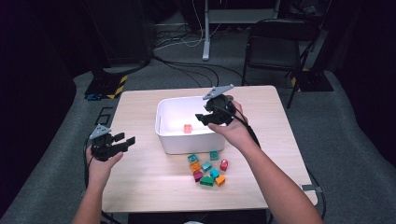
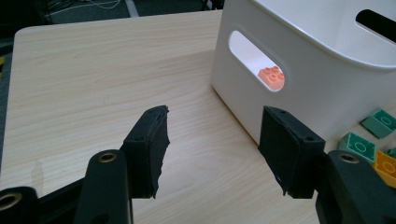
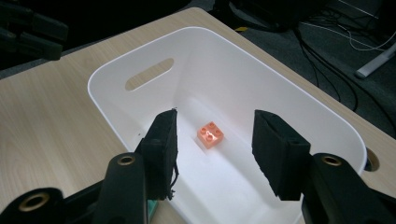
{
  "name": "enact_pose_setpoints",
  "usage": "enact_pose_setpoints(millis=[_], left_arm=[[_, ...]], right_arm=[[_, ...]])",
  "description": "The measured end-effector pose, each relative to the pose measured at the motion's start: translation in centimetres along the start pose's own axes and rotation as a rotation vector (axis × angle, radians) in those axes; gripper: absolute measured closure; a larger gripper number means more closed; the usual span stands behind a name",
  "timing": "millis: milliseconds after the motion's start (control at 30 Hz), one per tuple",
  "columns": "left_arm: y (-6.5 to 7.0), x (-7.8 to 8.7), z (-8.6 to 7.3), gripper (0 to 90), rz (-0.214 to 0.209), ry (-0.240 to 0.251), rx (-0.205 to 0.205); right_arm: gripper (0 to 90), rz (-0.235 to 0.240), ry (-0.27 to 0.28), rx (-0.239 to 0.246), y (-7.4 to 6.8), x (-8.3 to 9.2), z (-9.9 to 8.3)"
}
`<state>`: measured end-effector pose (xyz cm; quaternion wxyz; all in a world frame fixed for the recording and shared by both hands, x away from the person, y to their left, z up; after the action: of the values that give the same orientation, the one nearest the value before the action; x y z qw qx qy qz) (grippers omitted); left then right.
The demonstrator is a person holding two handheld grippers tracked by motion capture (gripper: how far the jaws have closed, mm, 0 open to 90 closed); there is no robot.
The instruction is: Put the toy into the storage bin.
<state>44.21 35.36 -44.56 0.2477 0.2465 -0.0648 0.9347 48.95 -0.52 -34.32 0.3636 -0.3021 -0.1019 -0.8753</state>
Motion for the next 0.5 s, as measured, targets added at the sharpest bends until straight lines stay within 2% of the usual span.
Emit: enact_pose_setpoints(millis=[133,233,400,433,467,500], left_arm=[[0.0,0.1,0.0,41.9,0.004,0.002,-0.003],[0.0,0.0,-0.1,41.8,0.003,0.000,0.001],[-0.1,0.1,-0.1,41.8,0.002,-0.002,0.000],[-0.1,0.1,-0.1,41.8,0.004,-0.002,0.001],[-0.1,0.1,-0.1,41.8,0.006,0.005,0.002],[-0.1,0.2,-0.1,41.8,0.006,0.001,0.002]], right_arm=[[50.9,-0.041,0.014,0.008,-0.1,1.6,-1.4],[50.9,-0.034,0.033,-0.011,0.1,2.9,-2.6],[50.9,-0.055,0.050,-0.019,0.2,3.8,-3.9],[50.9,-0.061,0.053,-0.024,0.4,4.1,-4.8],[50.9,-0.061,0.053,-0.024,0.4,4.1,-4.8],[50.9,-0.072,0.055,-0.039,0.7,4.4,-5.8]])
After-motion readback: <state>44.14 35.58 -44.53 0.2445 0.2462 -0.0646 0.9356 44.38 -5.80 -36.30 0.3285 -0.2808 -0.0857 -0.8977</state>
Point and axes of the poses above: each handheld gripper's, and its own axes: x roughly backward along the jaws, z roughly out of its top, y roughly to its right, the point moved 4 cm from there along -x, roughly forward along the jaws, and after that the axes turned 9 degrees about -x, right-handed, at the moved point
